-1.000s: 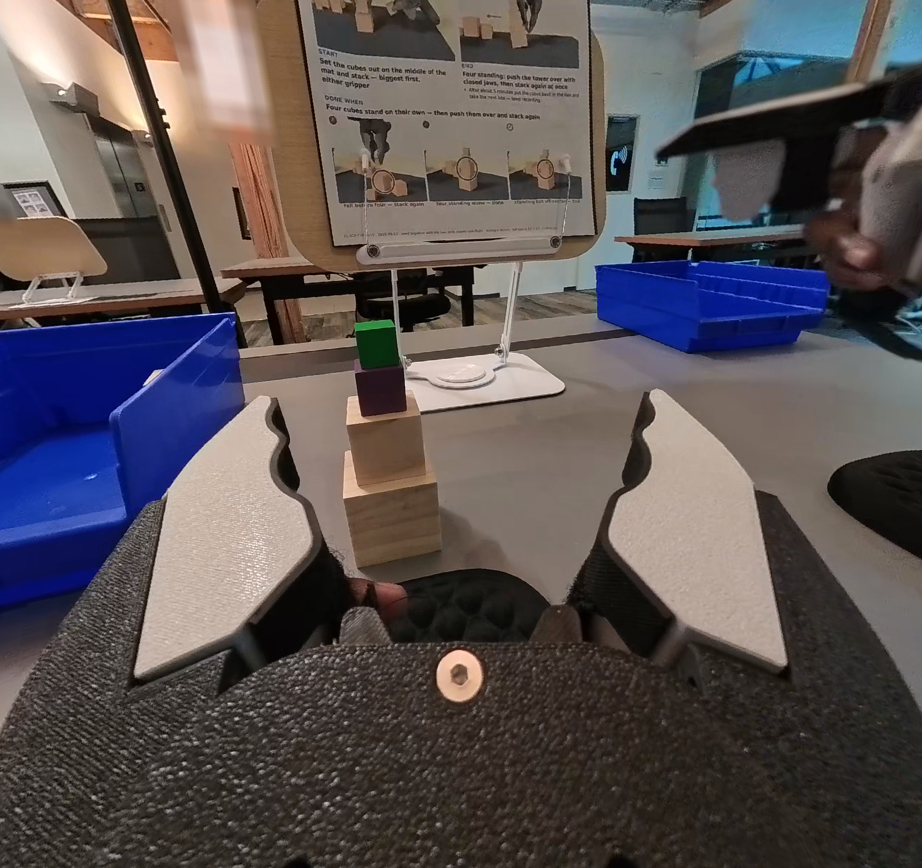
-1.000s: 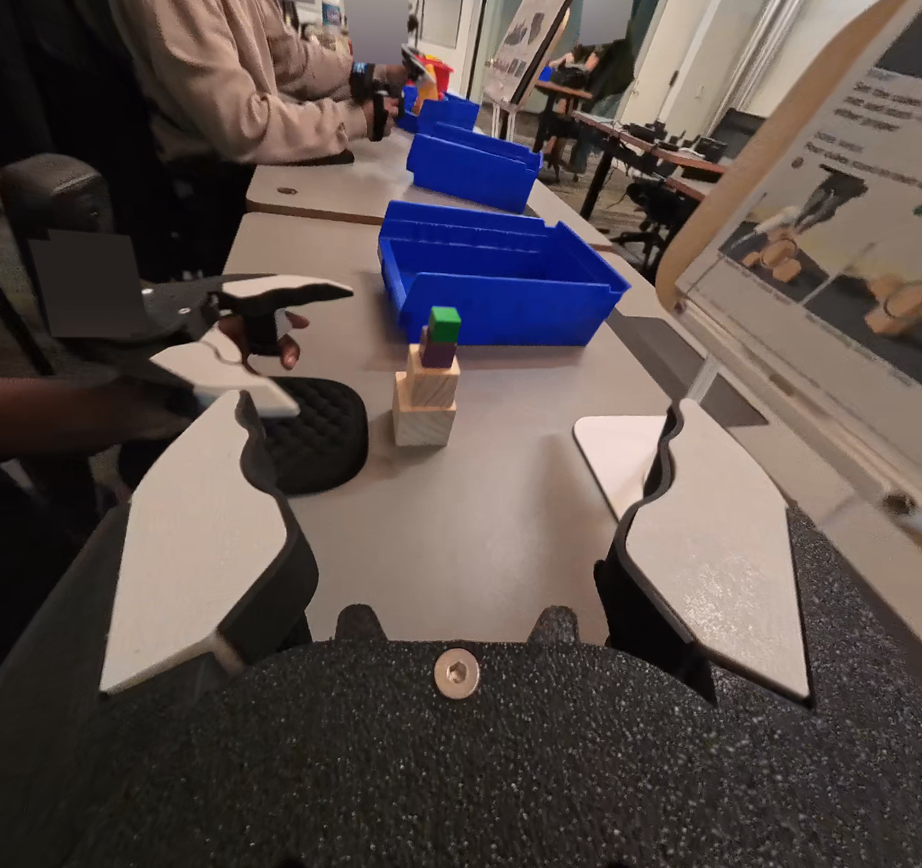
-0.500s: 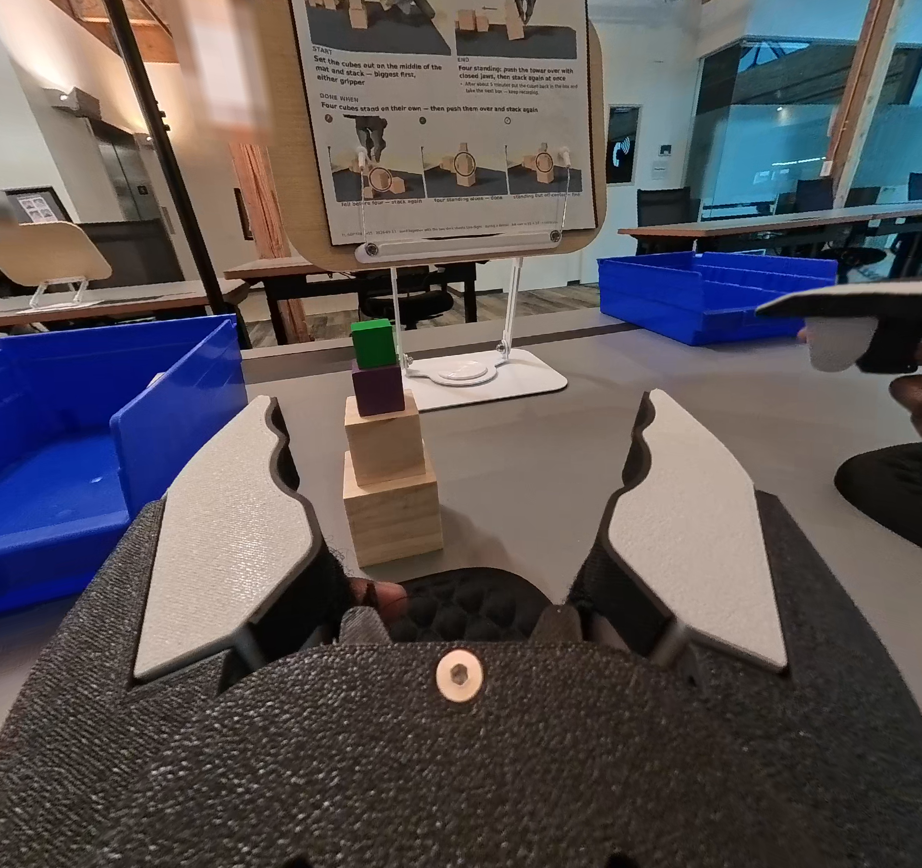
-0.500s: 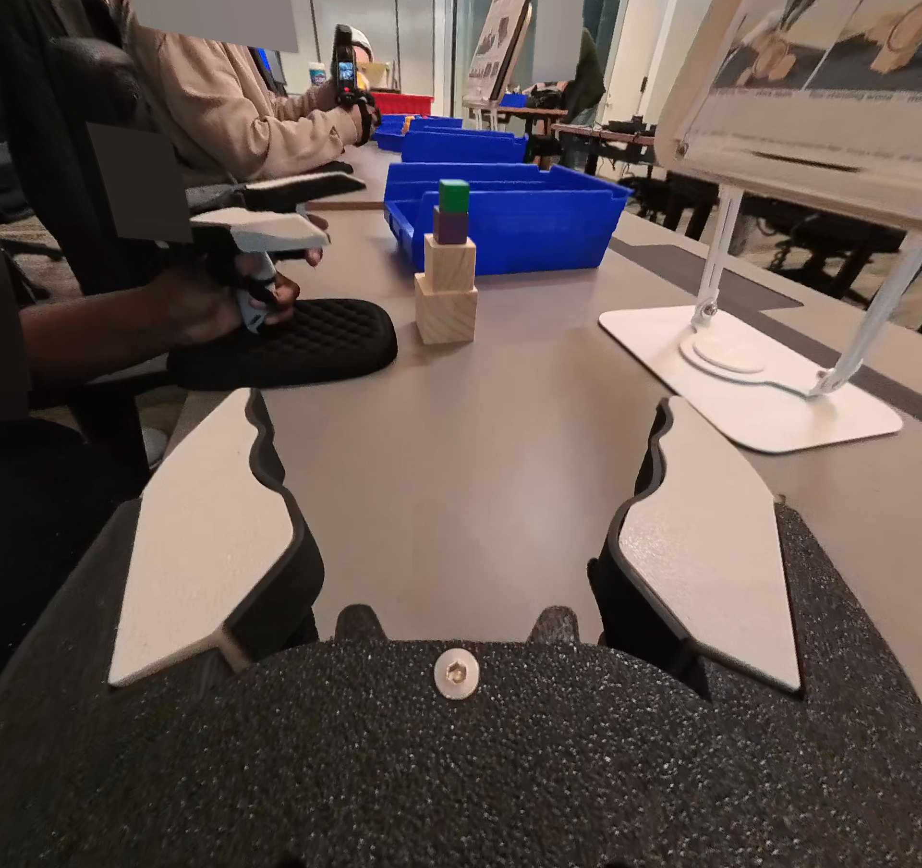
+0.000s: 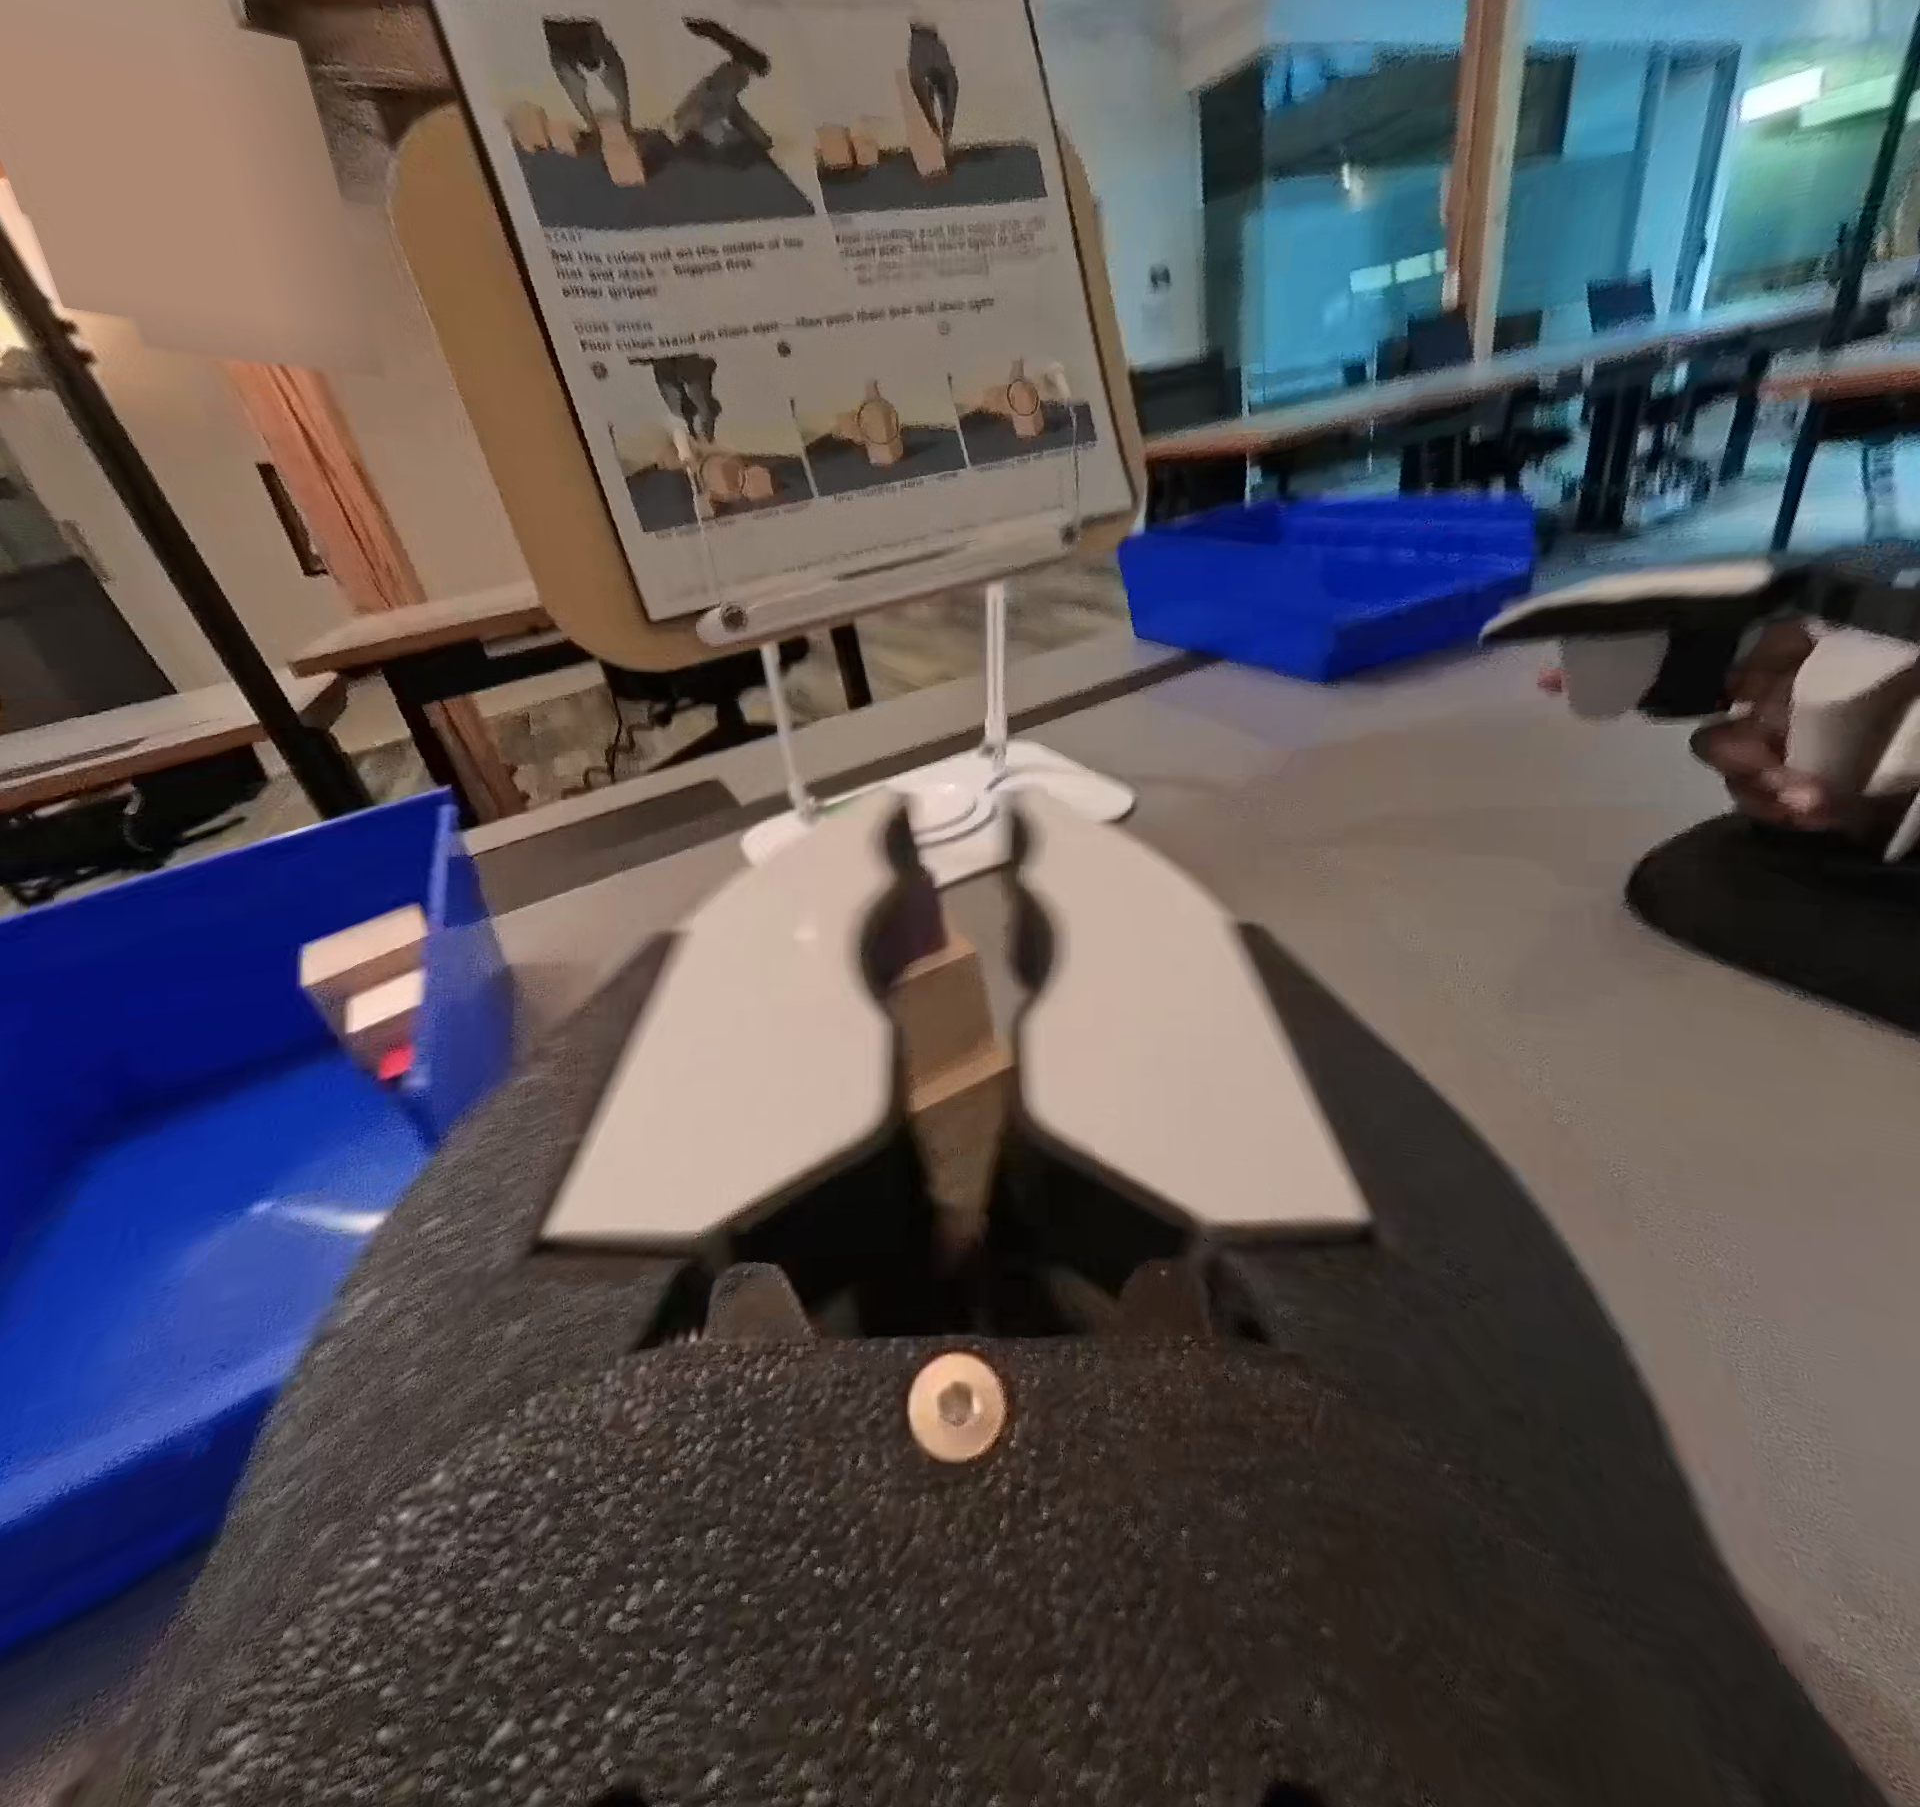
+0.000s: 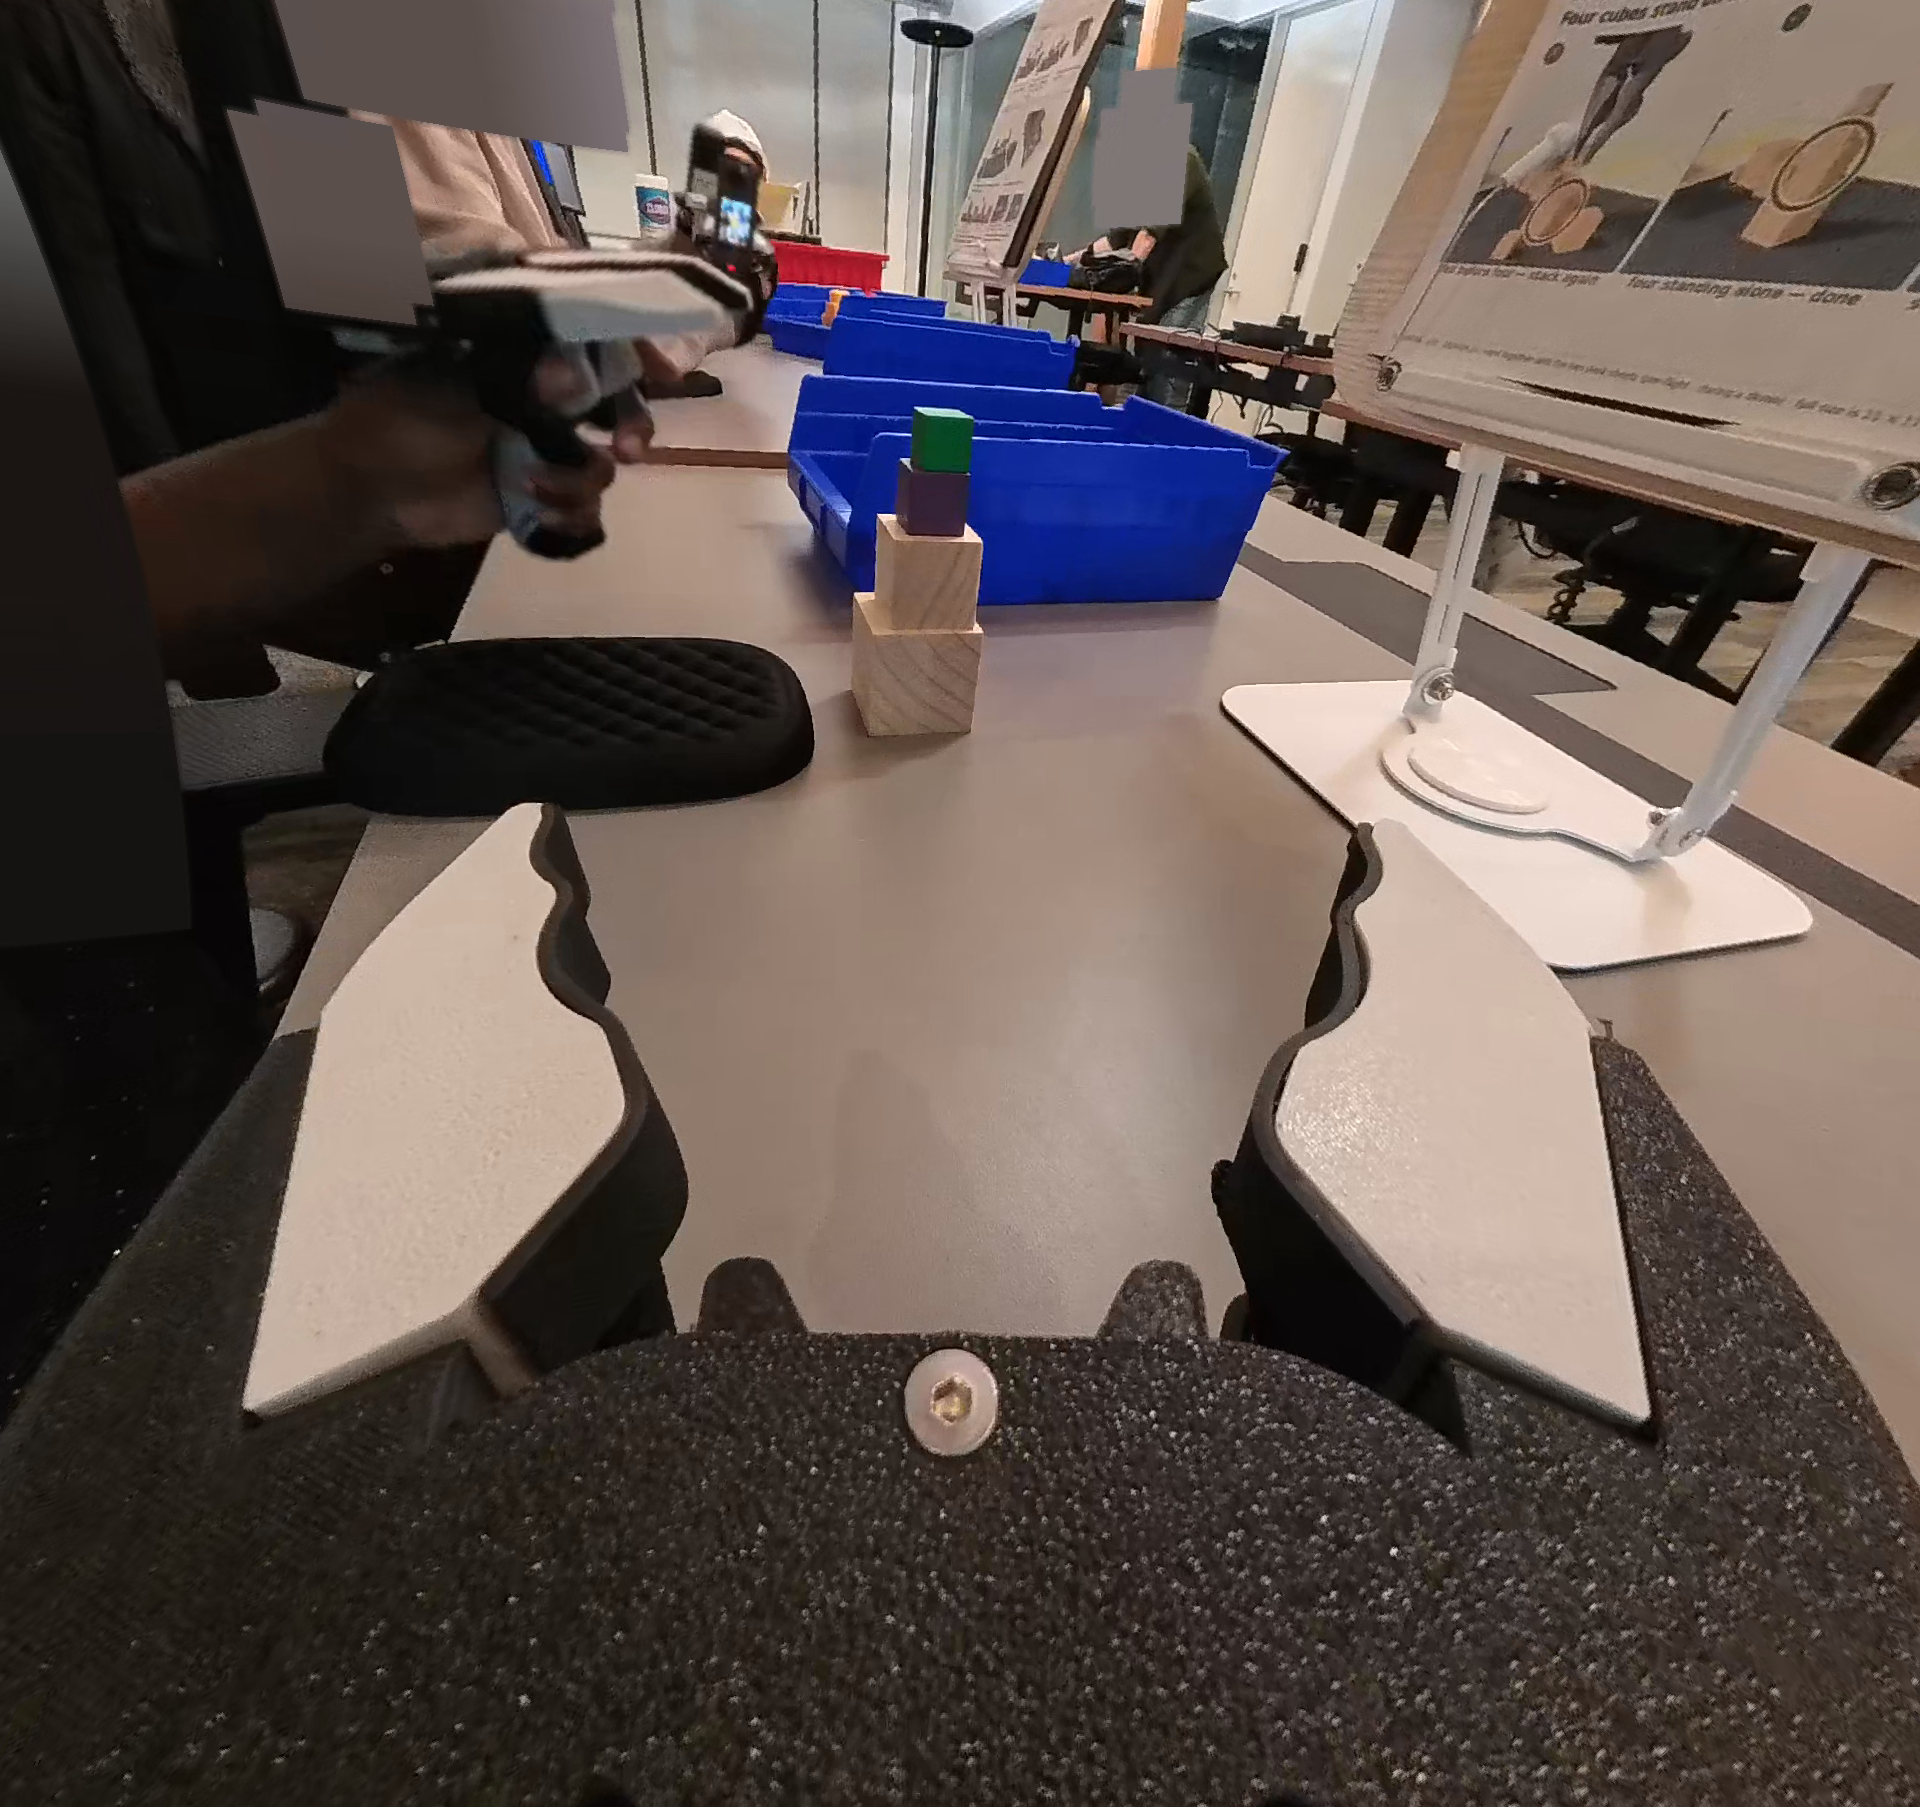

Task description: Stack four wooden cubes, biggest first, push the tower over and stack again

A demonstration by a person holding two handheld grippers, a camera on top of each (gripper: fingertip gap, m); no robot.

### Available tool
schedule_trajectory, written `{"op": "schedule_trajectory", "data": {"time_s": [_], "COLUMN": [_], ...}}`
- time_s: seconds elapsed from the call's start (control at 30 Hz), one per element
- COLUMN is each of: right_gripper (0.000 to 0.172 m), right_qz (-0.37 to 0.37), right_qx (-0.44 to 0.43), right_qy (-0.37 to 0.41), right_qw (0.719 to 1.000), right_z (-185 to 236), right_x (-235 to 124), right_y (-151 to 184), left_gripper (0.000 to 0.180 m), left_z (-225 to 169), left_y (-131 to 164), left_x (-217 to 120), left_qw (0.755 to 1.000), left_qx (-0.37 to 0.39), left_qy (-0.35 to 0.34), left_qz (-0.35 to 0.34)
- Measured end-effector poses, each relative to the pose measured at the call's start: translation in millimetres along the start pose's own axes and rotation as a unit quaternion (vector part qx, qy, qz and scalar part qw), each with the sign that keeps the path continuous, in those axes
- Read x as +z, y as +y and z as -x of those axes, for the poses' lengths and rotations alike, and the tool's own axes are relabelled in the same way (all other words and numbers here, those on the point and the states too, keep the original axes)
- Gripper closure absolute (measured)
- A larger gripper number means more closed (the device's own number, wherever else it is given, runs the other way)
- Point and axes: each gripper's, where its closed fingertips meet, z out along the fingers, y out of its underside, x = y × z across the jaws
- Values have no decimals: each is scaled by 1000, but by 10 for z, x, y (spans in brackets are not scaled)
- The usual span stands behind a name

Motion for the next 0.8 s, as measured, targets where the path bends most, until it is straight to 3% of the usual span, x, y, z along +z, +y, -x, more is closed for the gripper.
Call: {"op": "schedule_trajectory", "data": {"time_s": [0.03, 0.13, 0.33, 0.53, 0.8], "right_gripper": [39, 40, 40, 41, 43], "right_qz": [1, 5, 13, 4, -1], "right_qx": [1, -2, -11, -6, -3], "right_qy": [0, 0, 0, 0, -1], "right_qw": [1000, 1000, 1000, 1000, 1000], "right_z": [-2, 4, 20, 15, 11], "right_x": [1, 9, 25, 9, 2], "right_y": [3, 15, 35, 16, 4], "left_gripper": [180, 180, 180, 180, 180], "left_z": [102, 328, 488, 463, 443], "left_y": [37, 294, 790, 1034, 1096], "left_x": [5, 77, 318, 465, 552], "left_qw": [999, 987, 956, 947, 946], "left_qx": [12, 19, 48, 48, 45], "left_qy": [4, 36, 48, 47, 48], "left_qz": [33, 154, 285, 315, 317]}}
